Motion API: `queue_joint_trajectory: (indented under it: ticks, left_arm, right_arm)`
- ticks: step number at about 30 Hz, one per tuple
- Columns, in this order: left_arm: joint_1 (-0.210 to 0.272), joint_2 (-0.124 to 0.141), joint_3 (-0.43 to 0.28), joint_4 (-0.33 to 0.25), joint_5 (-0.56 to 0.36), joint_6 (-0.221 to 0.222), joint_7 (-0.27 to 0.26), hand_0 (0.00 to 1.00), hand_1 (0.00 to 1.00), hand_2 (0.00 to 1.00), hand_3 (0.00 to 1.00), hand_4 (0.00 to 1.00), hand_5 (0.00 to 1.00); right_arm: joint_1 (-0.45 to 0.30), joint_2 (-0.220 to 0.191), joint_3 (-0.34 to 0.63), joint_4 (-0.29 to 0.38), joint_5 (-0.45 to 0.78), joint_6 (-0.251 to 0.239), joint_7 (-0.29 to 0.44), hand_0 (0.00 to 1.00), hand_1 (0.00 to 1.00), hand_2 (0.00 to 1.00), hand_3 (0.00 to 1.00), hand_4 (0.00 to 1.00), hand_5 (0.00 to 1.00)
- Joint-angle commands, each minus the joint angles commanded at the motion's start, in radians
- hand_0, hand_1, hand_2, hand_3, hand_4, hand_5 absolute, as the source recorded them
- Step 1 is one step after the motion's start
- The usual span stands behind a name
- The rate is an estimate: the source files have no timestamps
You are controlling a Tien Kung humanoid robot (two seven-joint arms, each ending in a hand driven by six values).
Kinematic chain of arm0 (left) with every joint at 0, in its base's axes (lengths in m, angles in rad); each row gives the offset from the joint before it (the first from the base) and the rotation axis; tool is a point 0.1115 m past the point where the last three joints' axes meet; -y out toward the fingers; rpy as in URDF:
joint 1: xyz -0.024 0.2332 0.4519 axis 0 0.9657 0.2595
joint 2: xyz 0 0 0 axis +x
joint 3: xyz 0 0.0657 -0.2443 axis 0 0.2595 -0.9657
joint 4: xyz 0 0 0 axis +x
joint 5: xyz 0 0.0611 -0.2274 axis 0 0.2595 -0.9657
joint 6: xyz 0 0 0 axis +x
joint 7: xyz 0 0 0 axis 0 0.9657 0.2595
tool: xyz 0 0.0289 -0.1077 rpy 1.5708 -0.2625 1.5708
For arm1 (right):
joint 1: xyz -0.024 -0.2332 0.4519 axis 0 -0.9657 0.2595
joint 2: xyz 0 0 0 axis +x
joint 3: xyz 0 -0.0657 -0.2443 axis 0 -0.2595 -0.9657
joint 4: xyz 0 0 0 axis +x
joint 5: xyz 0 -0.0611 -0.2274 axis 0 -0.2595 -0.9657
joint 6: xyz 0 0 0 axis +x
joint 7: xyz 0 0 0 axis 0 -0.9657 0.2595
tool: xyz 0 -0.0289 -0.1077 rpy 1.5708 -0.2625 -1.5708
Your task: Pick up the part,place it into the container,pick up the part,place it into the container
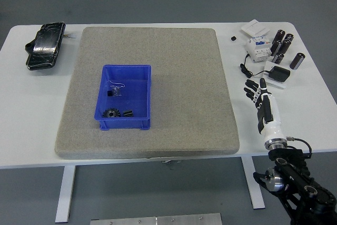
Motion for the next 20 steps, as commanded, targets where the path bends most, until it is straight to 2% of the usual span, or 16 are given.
queue_joint_trajectory:
  ticks: [12,20]
  left_arm:
    - [-0.002,-0.001,0.001,0.000,-0.002,0.000,-0.001,0.674,0.645,0.618,0.632,0.709,0.595]
    - [-0.001,-0.001,0.003,0.000,-0.004,0.000,-0.001,0.674,0.645,0.618,0.633,0.708,0.597]
  right_arm:
    - [0.001,0.007,-0.026,-0.006,0.025,0.003,0.004,0.875,0.808,0.812,0.759,0.967,0.998]
    - [-0.010,-0.004,-0.013,0.072,0.003,-0.002,-0.001,0.874,0.804,0.810,0.764,0.967,0.998]
